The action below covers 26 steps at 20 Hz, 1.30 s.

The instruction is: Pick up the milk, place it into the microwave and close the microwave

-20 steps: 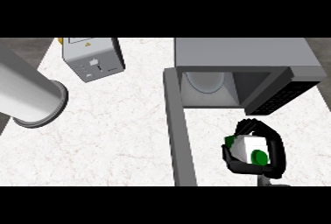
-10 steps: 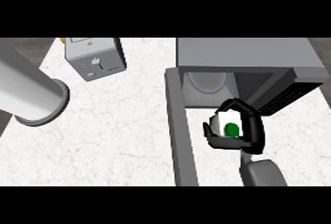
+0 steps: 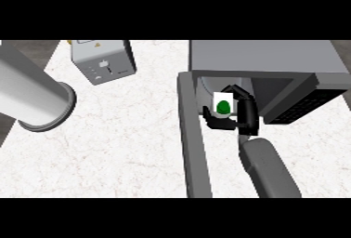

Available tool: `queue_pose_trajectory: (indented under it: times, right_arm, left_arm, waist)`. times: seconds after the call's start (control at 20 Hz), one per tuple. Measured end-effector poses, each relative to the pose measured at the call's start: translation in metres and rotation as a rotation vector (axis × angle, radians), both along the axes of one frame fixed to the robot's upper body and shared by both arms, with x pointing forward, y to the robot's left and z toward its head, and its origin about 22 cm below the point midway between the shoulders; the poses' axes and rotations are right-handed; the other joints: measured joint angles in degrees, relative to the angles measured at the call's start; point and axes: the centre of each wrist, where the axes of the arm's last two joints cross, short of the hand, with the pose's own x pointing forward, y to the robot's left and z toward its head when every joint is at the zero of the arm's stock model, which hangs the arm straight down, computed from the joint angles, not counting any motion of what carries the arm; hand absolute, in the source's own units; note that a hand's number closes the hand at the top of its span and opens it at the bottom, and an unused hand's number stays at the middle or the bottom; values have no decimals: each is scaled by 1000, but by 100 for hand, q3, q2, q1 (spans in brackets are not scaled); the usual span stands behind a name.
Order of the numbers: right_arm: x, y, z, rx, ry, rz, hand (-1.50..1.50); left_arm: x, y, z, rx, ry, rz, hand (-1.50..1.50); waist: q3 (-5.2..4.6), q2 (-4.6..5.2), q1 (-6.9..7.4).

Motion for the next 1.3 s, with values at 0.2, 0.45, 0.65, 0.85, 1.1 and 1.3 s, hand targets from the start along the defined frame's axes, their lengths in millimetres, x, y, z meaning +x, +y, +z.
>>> queue_pose_trajectory:
  times: [0.2,0.45,0.65,0.85,1.1,1.3]
  right_arm:
    - [23,4,-5,-6,27,-26,150]
    - [40,-9,-13,-87,50,-79,150]
    - [46,-13,-18,-169,64,-113,150]
    - [54,-25,-12,-227,65,-134,150]
    - [64,-42,-2,-309,33,-166,150]
    - [70,-46,6,-401,-19,-203,150]
  left_arm:
    - [-1,7,0,7,0,-2,-150]
    - [1,3,-1,3,-1,-15,-150]
    - [5,8,-2,4,-8,-25,-150]
    - [6,10,-1,6,-4,-39,-150]
    - [11,14,-1,8,-13,-56,-150]
    - [12,14,-3,7,-10,-70,-150]
  waist:
    - [1,17,44]
    - [5,61,135]
    - [8,106,217]
    - [12,139,291]
    - [18,200,394]
    - [20,228,475]
